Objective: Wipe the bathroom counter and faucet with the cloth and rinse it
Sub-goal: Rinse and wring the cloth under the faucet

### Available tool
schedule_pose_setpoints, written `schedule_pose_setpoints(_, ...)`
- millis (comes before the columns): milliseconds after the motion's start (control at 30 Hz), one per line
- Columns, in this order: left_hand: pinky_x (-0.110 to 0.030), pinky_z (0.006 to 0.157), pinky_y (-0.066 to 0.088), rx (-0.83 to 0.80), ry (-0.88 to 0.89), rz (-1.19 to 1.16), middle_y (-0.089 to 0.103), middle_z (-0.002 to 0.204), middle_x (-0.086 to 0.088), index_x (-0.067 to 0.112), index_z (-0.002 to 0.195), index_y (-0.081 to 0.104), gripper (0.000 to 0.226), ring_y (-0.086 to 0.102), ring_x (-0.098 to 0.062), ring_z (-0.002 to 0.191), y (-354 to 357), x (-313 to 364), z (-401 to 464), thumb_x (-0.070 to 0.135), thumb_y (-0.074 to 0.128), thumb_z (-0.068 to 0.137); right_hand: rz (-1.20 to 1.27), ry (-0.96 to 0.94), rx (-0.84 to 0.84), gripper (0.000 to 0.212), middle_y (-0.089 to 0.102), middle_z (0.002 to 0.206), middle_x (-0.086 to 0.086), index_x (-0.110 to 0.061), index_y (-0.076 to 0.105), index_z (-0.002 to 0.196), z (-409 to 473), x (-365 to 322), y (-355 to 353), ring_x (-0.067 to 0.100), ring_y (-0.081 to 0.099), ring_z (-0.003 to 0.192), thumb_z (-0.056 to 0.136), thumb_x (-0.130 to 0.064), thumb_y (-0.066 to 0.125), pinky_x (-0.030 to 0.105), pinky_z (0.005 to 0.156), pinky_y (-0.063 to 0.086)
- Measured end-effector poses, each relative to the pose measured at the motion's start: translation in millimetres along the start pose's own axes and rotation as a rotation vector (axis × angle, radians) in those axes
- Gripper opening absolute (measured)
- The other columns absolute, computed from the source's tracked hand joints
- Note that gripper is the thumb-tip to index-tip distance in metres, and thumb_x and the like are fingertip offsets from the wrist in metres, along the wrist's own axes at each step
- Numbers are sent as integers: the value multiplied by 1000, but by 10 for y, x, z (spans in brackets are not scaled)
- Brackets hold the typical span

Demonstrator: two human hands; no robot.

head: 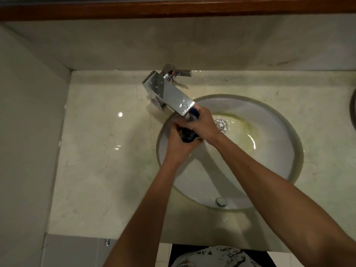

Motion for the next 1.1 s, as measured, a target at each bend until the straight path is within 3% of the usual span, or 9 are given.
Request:
schedule_pose_setpoints(133, -5, 81, 49, 15, 118, 62, 62, 108, 0, -14, 127, 50, 60, 65, -3, 100, 120, 239, 155, -22, 76, 74, -36, -51, -61, 37, 76, 97, 10, 1, 71, 104, -81, -187, -25, 9, 68, 86, 72, -4, 91, 21, 79, 54)
schedule_pose_setpoints(200, -7, 76, 52, -11, 110, 40, 62, 105, 2, -8, 121, 51, 51, 67, 12, 90, 143, 234, 167, -27, 69, 77, -59, -64, -136, 30, 74, 92, 6, 4, 70, 101, -136, -232, -67, 3, 68, 83, 76, 1, 86, 15, 77, 52)
schedule_pose_setpoints(300, -7, 71, 52, 9, 80, 27, 65, 97, 9, 7, 109, 60, 45, 67, 15, 86, 147, 138, 153, -25, 68, 79, -104, -105, -226, 27, 74, 93, 4, 3, 71, 101, -249, -265, -84, -1, 68, 85, 77, 3, 84, 11, 79, 48)
schedule_pose_setpoints(500, -15, 67, 55, 104, 15, -16, 71, 86, 9, 22, 95, 65, 35, 71, 3, 79, 116, 108, 141, -9, 76, 82, -67, -54, -241, 49, 71, 123, 1, -11, 68, 125, -330, -249, -241, 11, 65, 118, 79, -9, 86, 25, 103, 49)
schedule_pose_setpoints(567, -15, 69, 54, 154, -10, -55, 73, 89, 1, 19, 94, 68, 29, 71, 2, 78, 63, 98, 139, -2, 82, 80, 32, -61, -177, 43, 72, 124, 5, -6, 68, 125, -331, -325, -327, 15, 67, 120, 85, -5, 81, 30, 107, 49)
schedule_pose_setpoints(700, -14, 67, 54, 217, -136, -143, 70, 84, 8, 25, 85, 66, 28, 66, 8, 70, -7, 63, 106, 8, 87, 75, 80, -64, 78, 23, 77, 93, 0, -7, 73, 114, -248, -550, -515, 12, 73, 84, 93, -1, 68, 20, 78, 54)
schedule_pose_setpoints(800, -14, 62, 52, 223, -202, -209, 66, 81, 9, 27, 82, 62, 31, 63, 11, 61, -2, 78, 106, 9, 86, 76, 82, -63, 126, 34, 75, 84, 1, -13, 65, 129, -103, -735, -485, 9, 65, 66, 97, -3, 57, 18, 63, 49)
schedule_pose_setpoints(933, -6, 54, 47, 204, -250, -268, 60, 82, 12, 28, 82, 55, 37, 61, 10, 61, 44, 97, 61, 5, 84, 79, 53, -19, 73, 43, 72, 91, 0, -15, 50, 148, 134, -881, -334, 7, 62, 62, 105, -8, 46, 18, 57, 47)
schedule_pose_setpoints(1100, -7, 59, 49, 187, -242, -316, 65, 82, 18, 29, 89, 61, 37, 65, 6, 67, 62, 110, -3, -1, 80, 80, 68, 25, 81, 39, 70, 91, -2, -18, 60, 139, 207, -869, -269, 10, 60, 64, 103, -9, 47, 25, 57, 47)
Point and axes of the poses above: each hand's wrist, its own z-axis towards the middle knuckle, its own y-axis out of the palm, x = y × z, the point moved 8 cm from there along z, towards the middle knuckle
